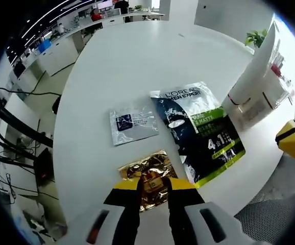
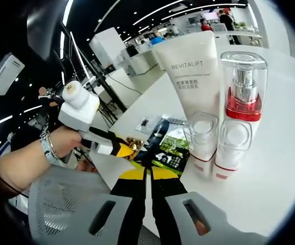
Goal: Arrange the skincare products in the storage area until every visible bottle or jar stands upright without overlapping.
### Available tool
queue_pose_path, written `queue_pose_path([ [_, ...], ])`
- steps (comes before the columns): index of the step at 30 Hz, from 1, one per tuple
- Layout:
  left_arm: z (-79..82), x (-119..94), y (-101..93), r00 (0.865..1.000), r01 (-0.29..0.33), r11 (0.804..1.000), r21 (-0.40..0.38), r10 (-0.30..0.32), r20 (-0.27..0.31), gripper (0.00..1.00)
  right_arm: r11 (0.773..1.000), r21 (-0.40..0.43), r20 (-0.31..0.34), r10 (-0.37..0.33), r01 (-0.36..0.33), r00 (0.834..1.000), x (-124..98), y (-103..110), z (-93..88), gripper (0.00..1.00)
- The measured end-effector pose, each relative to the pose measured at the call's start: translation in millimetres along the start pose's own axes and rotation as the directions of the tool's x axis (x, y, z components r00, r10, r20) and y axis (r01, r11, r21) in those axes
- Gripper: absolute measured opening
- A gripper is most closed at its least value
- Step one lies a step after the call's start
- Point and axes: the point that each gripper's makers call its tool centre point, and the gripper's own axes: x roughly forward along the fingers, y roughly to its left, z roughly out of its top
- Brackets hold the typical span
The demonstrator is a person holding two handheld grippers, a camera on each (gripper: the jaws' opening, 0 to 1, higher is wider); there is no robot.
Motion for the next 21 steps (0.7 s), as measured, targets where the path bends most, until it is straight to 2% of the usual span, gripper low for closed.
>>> queue_pose_path([
  [21,0.9,0.2,-0.8,1.000,0.007,0.998,0.060,-0.007,0.011,0.21,1.000,0.004,-0.006,0.006,-0.006,1.000,0.4,1.3,-0.5,0.02],
])
